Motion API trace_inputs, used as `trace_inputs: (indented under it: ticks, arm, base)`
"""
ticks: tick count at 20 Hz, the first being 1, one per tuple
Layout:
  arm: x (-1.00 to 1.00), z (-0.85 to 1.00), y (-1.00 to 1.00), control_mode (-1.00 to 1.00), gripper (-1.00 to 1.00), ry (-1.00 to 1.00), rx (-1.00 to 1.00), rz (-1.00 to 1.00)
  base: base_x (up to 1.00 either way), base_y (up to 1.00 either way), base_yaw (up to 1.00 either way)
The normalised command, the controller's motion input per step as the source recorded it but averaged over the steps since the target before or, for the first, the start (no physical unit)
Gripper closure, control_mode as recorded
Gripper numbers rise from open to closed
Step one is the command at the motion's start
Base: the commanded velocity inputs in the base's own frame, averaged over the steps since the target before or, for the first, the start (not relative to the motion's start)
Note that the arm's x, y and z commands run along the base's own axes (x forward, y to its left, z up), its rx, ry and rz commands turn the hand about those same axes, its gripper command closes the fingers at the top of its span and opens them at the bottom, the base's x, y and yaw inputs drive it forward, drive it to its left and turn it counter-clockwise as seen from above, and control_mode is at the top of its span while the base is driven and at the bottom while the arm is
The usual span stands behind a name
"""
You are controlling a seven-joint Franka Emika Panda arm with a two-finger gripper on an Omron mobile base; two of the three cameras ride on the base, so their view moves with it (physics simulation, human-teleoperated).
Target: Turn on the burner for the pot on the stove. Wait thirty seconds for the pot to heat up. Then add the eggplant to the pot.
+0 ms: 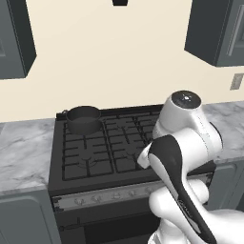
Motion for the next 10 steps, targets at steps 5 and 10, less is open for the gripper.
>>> trace_inputs:
  ticks: [5,10]
  arm:
    - [0.00,0.00,0.00,-1.00,-1.00,0.00,0.00,0.00]
    - [0.00,0.00,0.00,-1.00,-1.00,0.00,0.00,0.00]
  base:
    - [0.00,0.00,0.00]
    - [0.00,0.00,0.00]
